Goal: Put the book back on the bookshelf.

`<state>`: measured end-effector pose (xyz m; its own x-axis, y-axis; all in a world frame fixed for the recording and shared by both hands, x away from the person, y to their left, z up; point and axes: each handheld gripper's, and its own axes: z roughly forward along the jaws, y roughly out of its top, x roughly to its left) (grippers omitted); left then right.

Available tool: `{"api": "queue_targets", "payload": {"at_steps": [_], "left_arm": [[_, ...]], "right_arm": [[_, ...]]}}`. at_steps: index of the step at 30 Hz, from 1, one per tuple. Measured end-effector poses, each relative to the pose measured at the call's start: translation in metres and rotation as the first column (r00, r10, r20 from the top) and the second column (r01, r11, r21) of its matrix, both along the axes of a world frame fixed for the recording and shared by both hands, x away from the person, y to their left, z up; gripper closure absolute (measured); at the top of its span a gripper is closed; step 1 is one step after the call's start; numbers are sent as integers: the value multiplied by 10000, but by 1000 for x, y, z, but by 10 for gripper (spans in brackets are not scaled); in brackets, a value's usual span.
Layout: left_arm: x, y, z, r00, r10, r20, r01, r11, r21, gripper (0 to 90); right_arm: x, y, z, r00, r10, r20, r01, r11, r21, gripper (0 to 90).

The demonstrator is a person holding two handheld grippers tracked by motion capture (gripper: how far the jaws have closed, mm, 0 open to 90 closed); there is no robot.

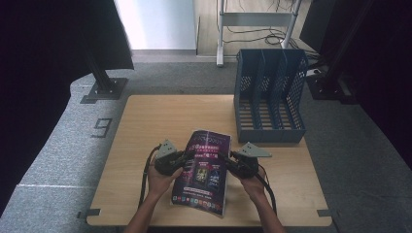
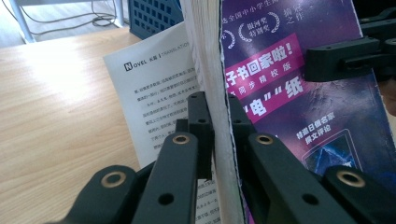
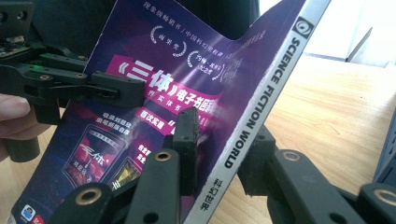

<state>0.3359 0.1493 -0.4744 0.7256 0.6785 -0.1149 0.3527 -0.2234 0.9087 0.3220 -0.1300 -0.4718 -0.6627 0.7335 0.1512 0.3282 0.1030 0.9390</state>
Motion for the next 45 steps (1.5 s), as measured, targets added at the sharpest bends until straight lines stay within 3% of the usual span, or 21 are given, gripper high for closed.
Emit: {"api": "queue_targets", "payload": {"at_steps": [18, 27, 38, 45], "left_arm": [[10, 4, 14, 9996, -36, 273, 42, 9998, -207, 856], [16, 5, 29, 9979, 77, 637, -62, 9997, -248, 860], [18, 5, 33, 9970, 145, 754, -131, 9997, -189, 863], [25, 2, 47, 9952, 208, 954, -194, 9997, -156, 867]], "right_arm": [[9, -1, 13, 9993, 219, 291, -225, 9996, 181, 739], [14, 1, 28, 9968, 236, 768, -238, 9997, 19, 756], [15, 1, 28, 9950, 215, 972, -241, 9994, 257, 765], [17, 1, 36, 9921, 17, 1253, -51, 9996, 268, 768]]}}
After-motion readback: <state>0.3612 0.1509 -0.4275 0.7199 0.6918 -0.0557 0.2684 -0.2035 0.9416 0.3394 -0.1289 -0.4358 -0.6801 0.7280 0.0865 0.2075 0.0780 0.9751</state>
